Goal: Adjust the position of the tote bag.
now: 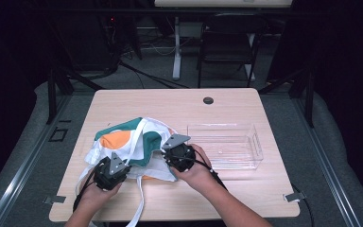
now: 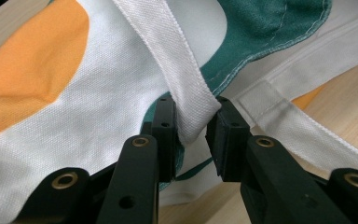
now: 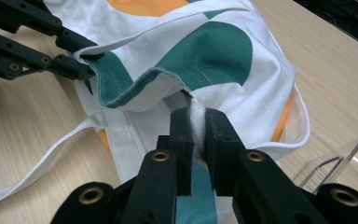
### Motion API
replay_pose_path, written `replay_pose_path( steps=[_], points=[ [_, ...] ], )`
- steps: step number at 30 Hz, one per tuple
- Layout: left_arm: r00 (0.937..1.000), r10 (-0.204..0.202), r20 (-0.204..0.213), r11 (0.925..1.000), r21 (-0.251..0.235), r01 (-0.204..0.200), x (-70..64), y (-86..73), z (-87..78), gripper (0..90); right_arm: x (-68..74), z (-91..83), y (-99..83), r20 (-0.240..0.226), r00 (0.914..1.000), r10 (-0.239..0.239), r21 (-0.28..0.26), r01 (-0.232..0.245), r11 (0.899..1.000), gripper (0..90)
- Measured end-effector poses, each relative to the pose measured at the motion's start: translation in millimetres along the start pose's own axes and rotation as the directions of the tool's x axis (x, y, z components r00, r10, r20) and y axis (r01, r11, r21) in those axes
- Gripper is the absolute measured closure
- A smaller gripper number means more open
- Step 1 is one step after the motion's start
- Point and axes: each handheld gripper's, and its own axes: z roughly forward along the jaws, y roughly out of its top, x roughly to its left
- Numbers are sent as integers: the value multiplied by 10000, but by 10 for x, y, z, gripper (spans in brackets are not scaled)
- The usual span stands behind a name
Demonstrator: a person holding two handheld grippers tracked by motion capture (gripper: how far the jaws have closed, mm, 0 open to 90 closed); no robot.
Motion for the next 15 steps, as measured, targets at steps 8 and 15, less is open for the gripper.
replay_pose_path(
  steps=[8,15],
  points=[
    [9997,-198,-131,9993,-312,194,24,9,-81,772,-45,-64,-59,150,9999,-32,-23,33,10000,823],
    [9991,-349,-229,9981,-512,337,55,7,-126,822,-48,-96,-101,355,9992,-181,-132,185,9997,824]
  ],
)
